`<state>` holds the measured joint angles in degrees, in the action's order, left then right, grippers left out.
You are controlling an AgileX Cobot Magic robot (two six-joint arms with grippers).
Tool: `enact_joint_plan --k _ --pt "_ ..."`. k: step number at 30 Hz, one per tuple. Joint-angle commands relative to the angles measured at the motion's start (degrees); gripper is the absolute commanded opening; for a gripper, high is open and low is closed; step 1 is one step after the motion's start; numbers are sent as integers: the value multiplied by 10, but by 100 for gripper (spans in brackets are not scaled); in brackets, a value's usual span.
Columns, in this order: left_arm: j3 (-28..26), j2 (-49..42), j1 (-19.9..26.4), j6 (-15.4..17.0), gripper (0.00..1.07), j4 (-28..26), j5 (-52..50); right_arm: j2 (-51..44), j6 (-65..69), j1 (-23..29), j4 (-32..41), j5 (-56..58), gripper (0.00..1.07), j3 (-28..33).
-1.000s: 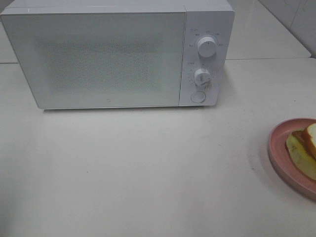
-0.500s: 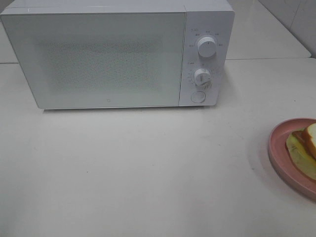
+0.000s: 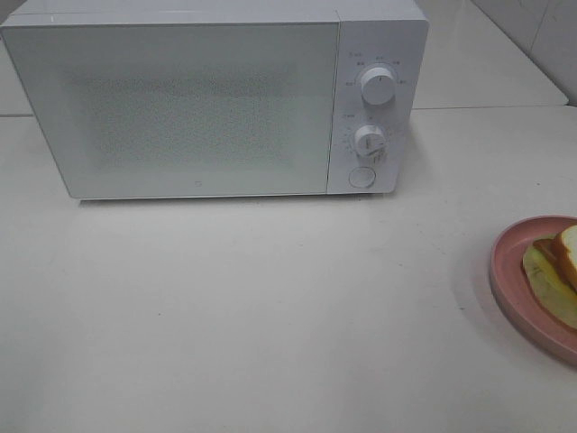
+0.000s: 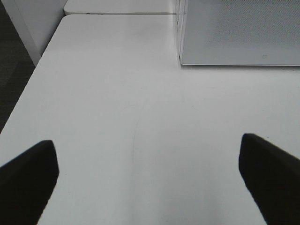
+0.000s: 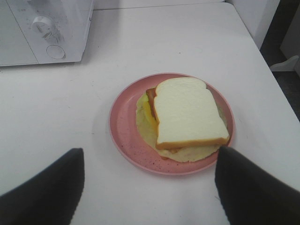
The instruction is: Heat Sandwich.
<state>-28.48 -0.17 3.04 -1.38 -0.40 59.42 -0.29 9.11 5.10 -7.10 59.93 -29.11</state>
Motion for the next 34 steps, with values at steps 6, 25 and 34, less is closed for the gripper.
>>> enact_joint_plan --k 6,25,34 --pt "2 -16 2 1 101 -1 -4 -11 -10 -5 2 -4 74 -1" --pt "2 -16 2 1 101 -1 -4 -10 -10 -5 2 -4 74 -1" --pt "2 -16 2 1 101 -1 -4 -10 -10 -5 2 -4 74 -1"
